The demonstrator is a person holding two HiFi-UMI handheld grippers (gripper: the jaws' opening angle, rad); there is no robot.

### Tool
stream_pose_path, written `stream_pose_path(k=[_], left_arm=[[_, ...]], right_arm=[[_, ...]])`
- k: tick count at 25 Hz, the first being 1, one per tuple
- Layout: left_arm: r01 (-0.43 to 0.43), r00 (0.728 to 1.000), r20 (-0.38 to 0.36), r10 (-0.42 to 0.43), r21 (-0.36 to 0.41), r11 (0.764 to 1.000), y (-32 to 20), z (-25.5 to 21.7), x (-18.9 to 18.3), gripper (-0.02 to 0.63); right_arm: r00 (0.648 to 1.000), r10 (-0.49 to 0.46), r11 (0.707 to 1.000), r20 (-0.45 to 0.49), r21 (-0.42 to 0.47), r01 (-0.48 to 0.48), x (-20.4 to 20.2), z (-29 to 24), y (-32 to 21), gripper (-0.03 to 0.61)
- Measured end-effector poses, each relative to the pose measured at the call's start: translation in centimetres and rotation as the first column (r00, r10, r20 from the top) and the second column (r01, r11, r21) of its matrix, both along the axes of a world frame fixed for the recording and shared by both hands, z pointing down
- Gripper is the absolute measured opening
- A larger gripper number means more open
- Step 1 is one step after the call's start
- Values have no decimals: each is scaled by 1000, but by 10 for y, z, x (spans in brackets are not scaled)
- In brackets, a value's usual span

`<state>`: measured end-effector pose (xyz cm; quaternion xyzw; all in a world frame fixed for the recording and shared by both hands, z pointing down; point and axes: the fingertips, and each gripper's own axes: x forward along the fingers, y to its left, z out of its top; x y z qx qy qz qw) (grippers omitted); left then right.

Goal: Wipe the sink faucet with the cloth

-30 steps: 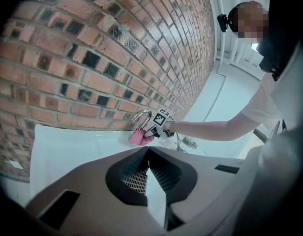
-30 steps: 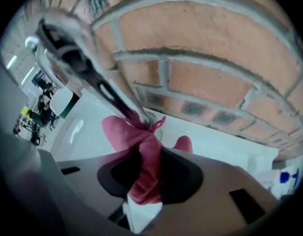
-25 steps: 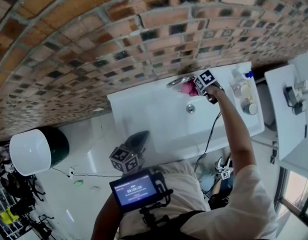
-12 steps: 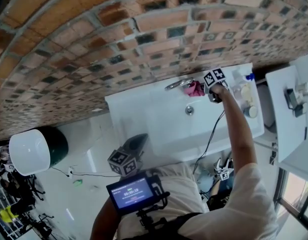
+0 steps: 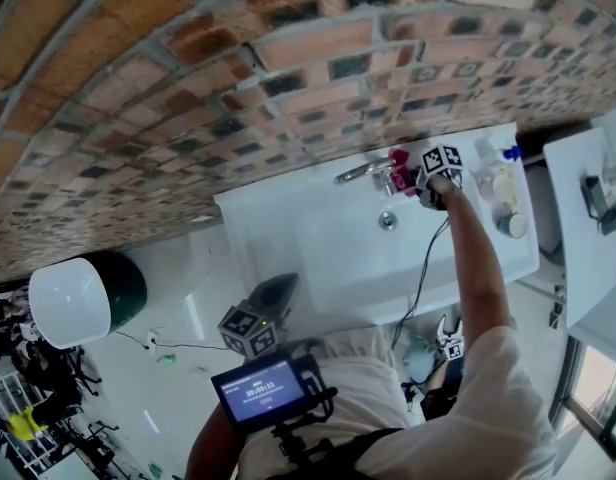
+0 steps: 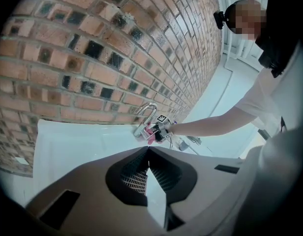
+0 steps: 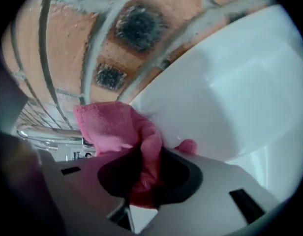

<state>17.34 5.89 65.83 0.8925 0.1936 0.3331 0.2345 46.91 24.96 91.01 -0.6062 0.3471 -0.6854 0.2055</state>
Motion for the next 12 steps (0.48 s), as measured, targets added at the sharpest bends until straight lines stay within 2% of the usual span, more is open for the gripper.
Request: stream_pose_path(k=[3, 6, 12], left_arm=[[9, 1000, 9, -9, 21, 1000, -4, 2, -4, -14], [10, 1000, 12, -10, 7, 1000, 10, 4, -5, -15], [18, 1000, -27, -17, 34, 999, 3, -2, -2, -15]], right_arm=[[996, 87, 990, 8, 108, -87, 10, 12, 4, 114], [978, 211, 954, -2, 219, -205, 17, 29, 31, 114], [945, 324, 911, -55, 289, -295, -47, 1, 44, 114]])
